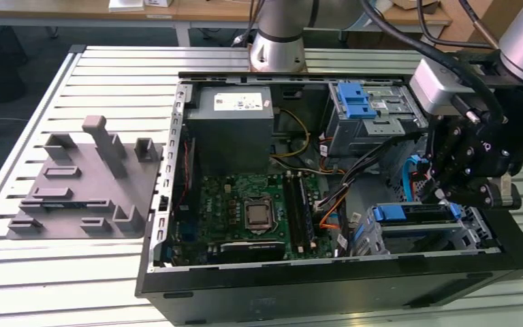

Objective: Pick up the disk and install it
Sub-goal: 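Insert the first disk wire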

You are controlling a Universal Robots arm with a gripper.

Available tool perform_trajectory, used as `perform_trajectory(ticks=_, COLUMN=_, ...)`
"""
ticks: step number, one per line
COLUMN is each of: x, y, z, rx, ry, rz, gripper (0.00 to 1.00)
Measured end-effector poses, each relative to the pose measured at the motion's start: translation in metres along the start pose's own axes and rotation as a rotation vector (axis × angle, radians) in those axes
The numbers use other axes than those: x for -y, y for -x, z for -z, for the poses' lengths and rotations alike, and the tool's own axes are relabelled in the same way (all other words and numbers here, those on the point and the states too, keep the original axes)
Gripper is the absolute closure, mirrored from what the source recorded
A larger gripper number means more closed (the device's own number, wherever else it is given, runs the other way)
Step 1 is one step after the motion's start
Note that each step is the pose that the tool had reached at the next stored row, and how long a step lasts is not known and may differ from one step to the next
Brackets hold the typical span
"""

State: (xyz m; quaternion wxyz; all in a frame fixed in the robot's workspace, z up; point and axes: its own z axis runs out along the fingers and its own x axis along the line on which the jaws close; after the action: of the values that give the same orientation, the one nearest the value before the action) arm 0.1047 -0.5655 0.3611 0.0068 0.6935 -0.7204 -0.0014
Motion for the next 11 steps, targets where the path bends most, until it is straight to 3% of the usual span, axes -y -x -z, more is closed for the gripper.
perform_trajectory(ticks=11, x=0.0012, y=0.0018, z=0.0016, rx=0.0002, ry=-0.0019, rz=0.000, gripper=0.89)
